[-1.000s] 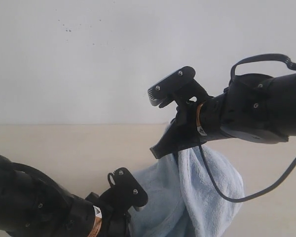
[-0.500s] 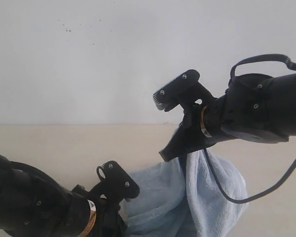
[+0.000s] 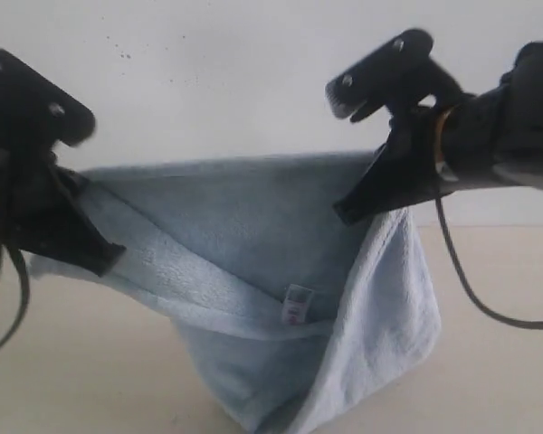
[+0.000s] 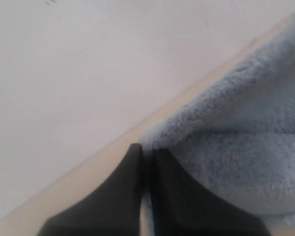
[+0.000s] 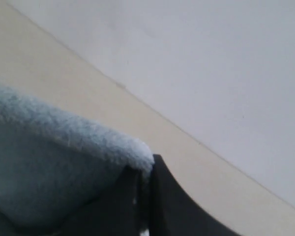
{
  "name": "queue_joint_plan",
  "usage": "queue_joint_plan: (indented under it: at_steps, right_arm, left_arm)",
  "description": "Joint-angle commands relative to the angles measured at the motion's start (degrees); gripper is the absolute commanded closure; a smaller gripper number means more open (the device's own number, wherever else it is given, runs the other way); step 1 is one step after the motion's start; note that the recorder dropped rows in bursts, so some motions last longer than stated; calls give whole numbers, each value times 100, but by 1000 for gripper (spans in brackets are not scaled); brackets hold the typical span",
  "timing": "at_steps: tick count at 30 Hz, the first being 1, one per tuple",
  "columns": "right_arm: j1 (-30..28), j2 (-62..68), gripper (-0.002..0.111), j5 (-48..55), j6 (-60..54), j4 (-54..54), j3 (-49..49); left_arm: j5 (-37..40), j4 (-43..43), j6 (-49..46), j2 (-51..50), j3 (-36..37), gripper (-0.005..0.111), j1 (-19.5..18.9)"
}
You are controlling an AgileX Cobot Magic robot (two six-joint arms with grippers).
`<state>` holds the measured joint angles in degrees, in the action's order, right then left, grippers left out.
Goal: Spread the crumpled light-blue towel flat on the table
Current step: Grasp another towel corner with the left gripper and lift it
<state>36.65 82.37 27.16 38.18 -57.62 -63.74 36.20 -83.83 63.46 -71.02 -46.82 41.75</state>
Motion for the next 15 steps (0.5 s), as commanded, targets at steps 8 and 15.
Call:
queue_joint_plan:
  at_steps: [8,15]
  right_arm:
    - [-14,-51,104,158,-28,183,14]
    - [-14,544,66,116,-135,183,14]
  left_arm:
    - [-4,33,-404,334,464,103,-1]
    - [-17,-163,-404,-97,614,103,-1]
